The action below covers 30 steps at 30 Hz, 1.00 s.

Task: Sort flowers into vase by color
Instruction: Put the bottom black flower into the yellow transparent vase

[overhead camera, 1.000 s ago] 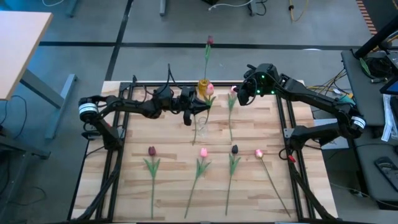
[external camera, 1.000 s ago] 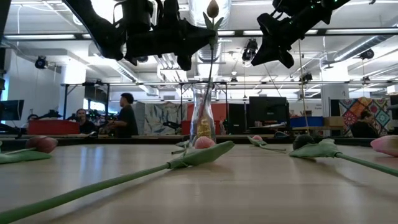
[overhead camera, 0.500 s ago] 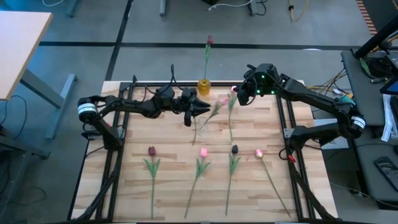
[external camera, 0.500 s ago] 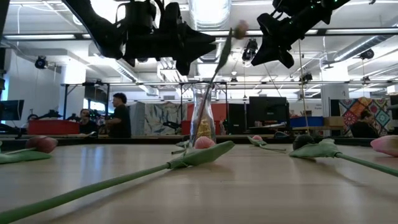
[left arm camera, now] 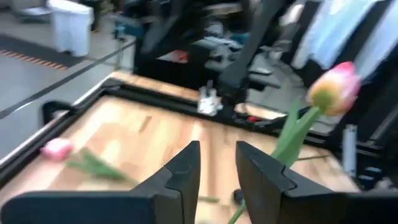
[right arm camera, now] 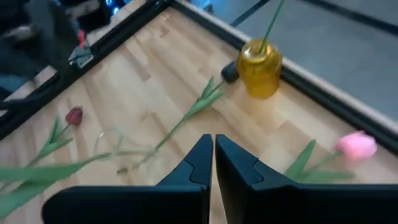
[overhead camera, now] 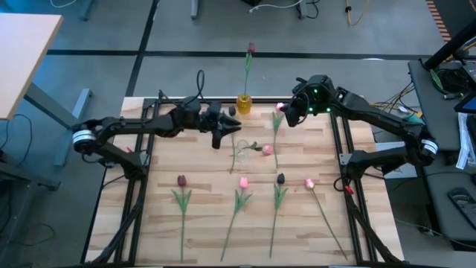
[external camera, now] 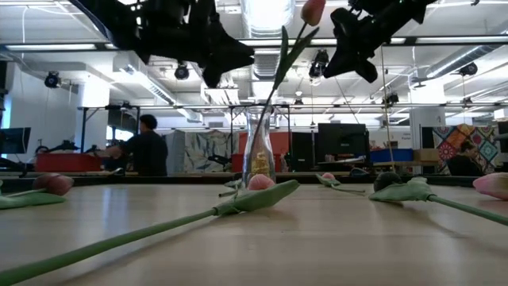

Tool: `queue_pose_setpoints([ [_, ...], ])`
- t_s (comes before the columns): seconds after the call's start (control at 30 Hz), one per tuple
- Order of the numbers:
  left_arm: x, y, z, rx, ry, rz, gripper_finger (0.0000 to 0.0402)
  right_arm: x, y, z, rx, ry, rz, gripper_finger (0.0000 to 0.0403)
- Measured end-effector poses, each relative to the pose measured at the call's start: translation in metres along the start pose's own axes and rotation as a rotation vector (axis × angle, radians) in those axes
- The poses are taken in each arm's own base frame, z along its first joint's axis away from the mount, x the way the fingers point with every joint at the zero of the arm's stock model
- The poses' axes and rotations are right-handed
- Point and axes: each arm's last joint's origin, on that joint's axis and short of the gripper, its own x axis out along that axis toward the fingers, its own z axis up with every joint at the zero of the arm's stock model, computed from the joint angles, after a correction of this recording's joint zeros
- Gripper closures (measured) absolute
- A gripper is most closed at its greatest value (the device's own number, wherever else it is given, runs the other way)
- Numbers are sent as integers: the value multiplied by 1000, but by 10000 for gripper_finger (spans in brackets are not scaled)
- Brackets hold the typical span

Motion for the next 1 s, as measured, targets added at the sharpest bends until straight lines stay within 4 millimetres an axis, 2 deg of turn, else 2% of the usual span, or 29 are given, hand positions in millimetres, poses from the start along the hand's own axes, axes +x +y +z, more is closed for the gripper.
queue_pose_setpoints([
  [0.17,-20,-2,8,11,40,93,350,-3,17,-10,35,108,8,390],
  [0.4,-36,4,12,-53,64,141,397,4,55,-46,98,226,-48,390],
  [0.67,-45,7,17,-130,43,166,400,2,100,-93,193,338,-56,390],
  [1.0,-47,13,13,-167,74,195,401,-8,136,-145,405,406,-107,390],
])
